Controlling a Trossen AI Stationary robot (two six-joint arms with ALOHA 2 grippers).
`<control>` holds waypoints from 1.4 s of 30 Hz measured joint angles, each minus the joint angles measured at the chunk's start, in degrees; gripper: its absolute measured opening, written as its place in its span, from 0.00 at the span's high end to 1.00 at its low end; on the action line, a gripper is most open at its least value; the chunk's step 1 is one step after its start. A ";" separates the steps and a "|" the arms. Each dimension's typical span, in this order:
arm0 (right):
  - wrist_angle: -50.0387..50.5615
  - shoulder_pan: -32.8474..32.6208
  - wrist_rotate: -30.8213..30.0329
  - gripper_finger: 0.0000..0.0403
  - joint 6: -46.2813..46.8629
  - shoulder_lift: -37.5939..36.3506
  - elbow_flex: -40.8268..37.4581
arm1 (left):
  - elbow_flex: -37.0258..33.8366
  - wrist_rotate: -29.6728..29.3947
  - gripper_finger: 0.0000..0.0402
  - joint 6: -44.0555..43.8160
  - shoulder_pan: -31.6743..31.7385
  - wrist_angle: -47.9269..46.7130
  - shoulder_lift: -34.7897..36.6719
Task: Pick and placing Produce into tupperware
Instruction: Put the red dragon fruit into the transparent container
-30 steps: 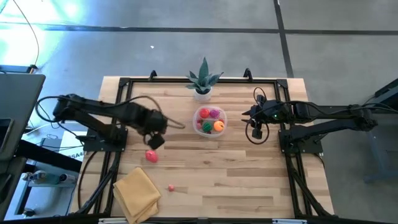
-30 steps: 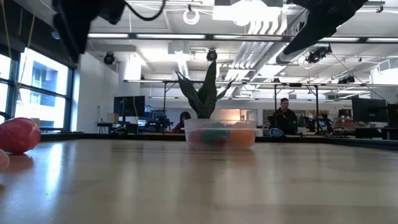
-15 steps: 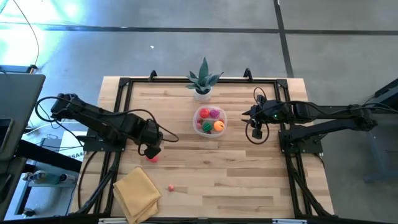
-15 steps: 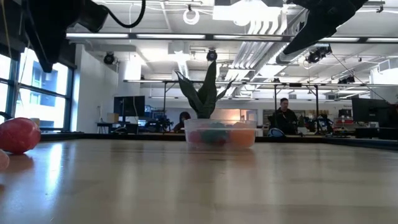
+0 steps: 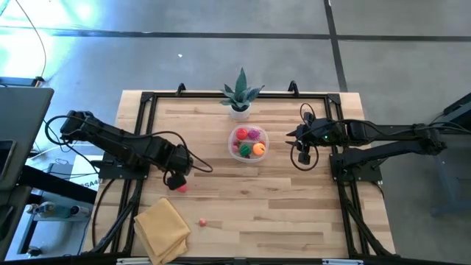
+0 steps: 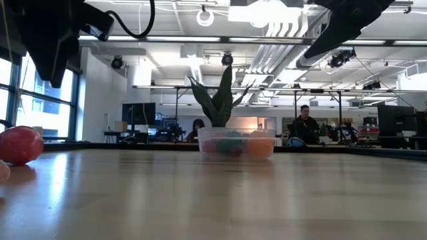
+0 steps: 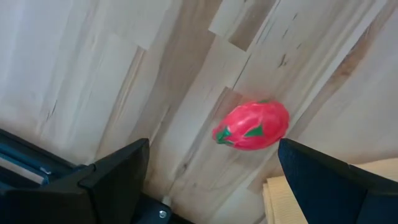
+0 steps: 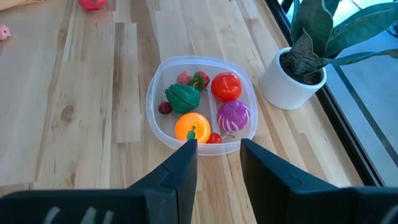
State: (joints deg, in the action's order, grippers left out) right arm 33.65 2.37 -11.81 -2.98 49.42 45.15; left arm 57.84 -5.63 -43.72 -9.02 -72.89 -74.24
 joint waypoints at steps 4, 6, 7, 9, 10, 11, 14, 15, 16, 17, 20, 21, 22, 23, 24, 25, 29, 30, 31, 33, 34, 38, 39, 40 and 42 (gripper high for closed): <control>0.00 0.00 0.00 0.72 0.00 -0.01 0.00 | 0.00 -0.25 0.14 0.00 0.00 0.82 0.00; 0.00 0.00 0.00 0.72 0.00 -0.01 0.00 | 0.00 -1.53 0.14 0.00 0.00 2.07 0.00; 0.00 0.00 0.00 0.72 0.01 0.01 0.00 | 0.00 -2.31 0.14 0.00 0.00 2.71 0.00; -0.01 0.00 0.00 0.72 0.01 -0.01 0.00 | 0.00 -3.84 0.14 0.01 0.00 4.19 0.00; 0.00 0.00 0.00 0.72 0.00 0.00 0.00 | 0.00 -4.72 0.14 0.02 0.00 4.95 0.00; 0.00 0.00 0.00 0.72 0.00 0.00 0.00 | 0.00 -5.68 0.14 0.09 0.00 5.75 0.00; 0.00 0.00 0.00 0.72 0.01 -0.01 0.00 | 0.00 -7.50 0.14 0.42 0.00 7.94 0.00; 0.00 0.00 0.00 0.72 0.00 0.01 0.00 | 0.00 -7.52 0.14 0.46 0.00 8.48 0.00; 0.00 0.00 0.00 0.72 0.02 0.01 0.00 | 0.00 -7.84 0.14 0.86 0.00 9.01 0.00; 0.00 0.00 0.00 0.72 0.01 0.00 0.00 | 0.00 -8.61 0.14 1.50 0.00 9.24 0.00; 0.00 0.00 0.00 0.72 0.00 0.01 0.00 | 0.00 -10.65 0.14 2.23 -0.02 9.50 0.00; 0.00 0.00 0.00 0.72 0.00 0.00 0.00 | 0.00 -10.86 0.14 2.23 0.00 9.63 0.00; 0.00 0.00 0.00 0.72 0.02 0.00 0.00 | 0.00 -10.88 0.14 2.14 0.00 9.69 0.00; 0.00 0.00 0.00 0.72 0.01 0.01 0.00 | 0.00 -10.90 0.14 1.45 0.00 9.80 0.00; 0.00 0.00 0.00 0.72 0.01 0.01 0.00 | 0.00 -10.89 0.14 0.13 0.00 9.91 0.00; 0.00 0.00 0.00 0.72 0.02 0.00 0.00 | 0.00 -10.90 0.14 -1.99 -0.02 9.92 0.00; 0.00 0.00 0.00 0.72 0.00 0.01 0.00 | 0.00 -10.68 0.14 -10.54 -0.02 9.90 0.00; 0.00 0.00 0.00 0.72 0.01 -0.01 0.00 | 0.00 -10.29 0.14 -12.18 0.00 9.89 0.00; 0.00 0.00 0.00 0.72 0.00 0.00 0.00 | 0.00 -9.91 0.14 -13.38 0.00 9.86 0.00; 0.00 0.00 0.00 0.72 0.01 -0.01 0.00 | 0.00 -8.98 0.14 -14.49 0.00 9.86 0.00; 0.00 0.00 0.00 0.72 0.00 -0.01 0.00 | 0.00 -8.37 0.14 -14.52 -0.01 9.86 0.00; 0.00 0.00 0.00 0.72 0.01 -0.01 0.00 | 0.00 -5.02 0.14 -7.71 0.00 9.84 0.00; 0.00 0.00 0.00 0.72 0.01 0.01 0.00 | 0.00 -3.93 0.14 -4.41 0.00 9.84 0.00; 0.00 0.00 0.00 0.72 0.01 -0.01 0.00 | 0.00 -2.73 0.14 -0.71 0.00 9.83 0.00; 0.00 0.00 0.00 0.72 0.01 0.01 0.00 | -0.12 -0.38 0.14 6.00 -0.02 9.81 0.00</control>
State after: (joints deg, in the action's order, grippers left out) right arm 33.65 2.37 -11.81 -2.97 49.43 45.15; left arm 57.72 -6.01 -37.72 -9.04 -63.08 -74.24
